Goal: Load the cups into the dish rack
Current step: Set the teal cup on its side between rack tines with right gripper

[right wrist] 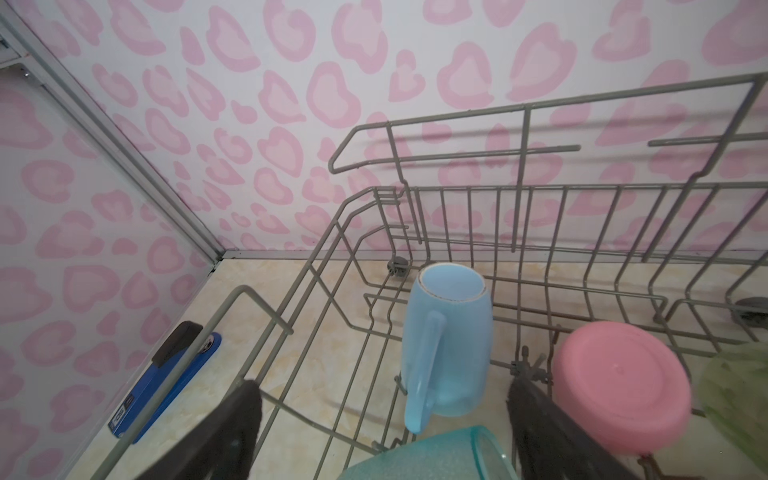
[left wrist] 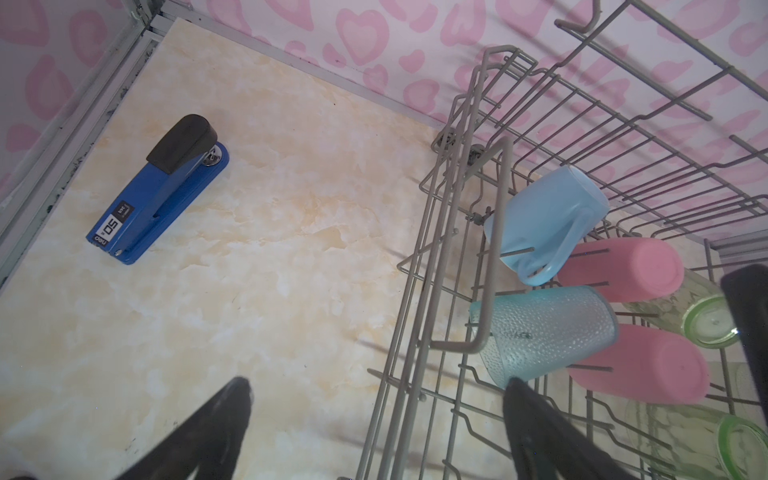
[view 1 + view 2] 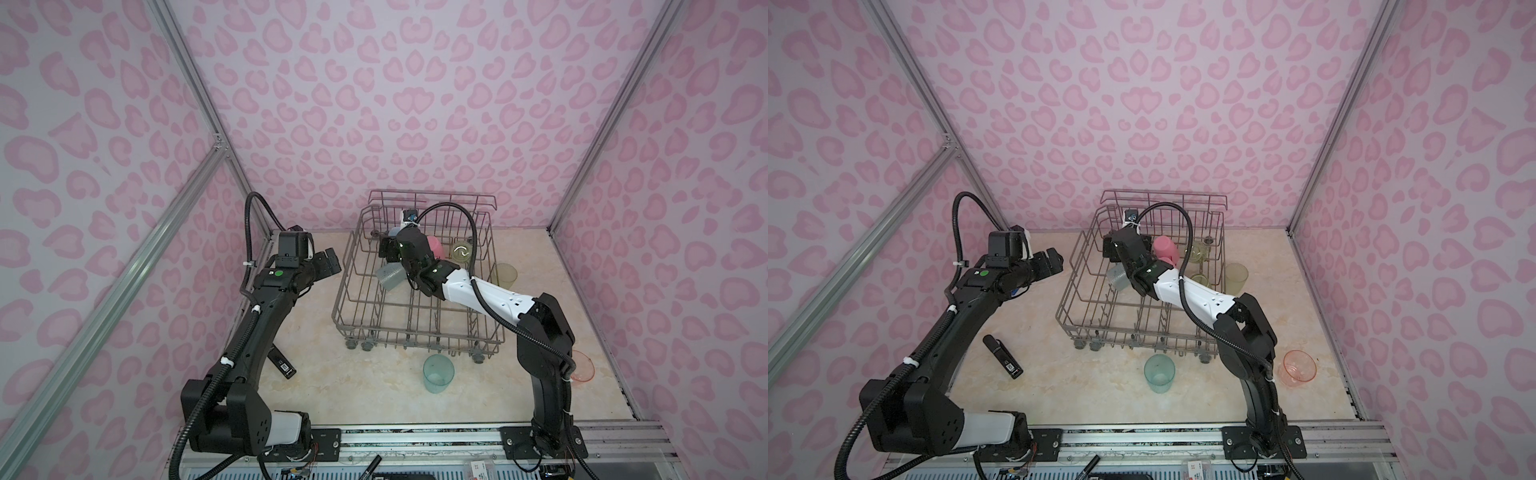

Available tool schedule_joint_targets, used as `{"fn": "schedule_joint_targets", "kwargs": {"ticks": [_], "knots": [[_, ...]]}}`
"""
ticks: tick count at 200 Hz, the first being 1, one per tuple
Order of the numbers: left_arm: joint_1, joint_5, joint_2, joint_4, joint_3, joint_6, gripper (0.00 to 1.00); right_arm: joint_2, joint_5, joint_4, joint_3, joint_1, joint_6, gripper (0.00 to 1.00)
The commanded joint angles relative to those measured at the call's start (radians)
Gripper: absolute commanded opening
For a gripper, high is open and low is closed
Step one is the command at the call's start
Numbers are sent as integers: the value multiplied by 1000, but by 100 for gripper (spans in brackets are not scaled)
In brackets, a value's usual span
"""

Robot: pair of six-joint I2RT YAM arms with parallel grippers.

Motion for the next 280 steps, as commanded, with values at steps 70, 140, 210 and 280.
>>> {"fn": "schedule_joint_targets", "kwargs": {"ticks": [70, 140, 210, 280], "knots": [[1, 26, 10, 28, -6, -2, 96, 42, -145, -411, 148, -44, 190, 87], [2, 37, 12, 32, -8, -6, 96, 68, -195, -475, 141, -83, 212, 86], [2, 43, 13, 32, -8, -8, 96, 151, -249, -515, 228, -85, 163, 87], [1, 45, 17, 34, -9, -9, 96, 131, -304, -492, 225, -60, 164, 86]]}}
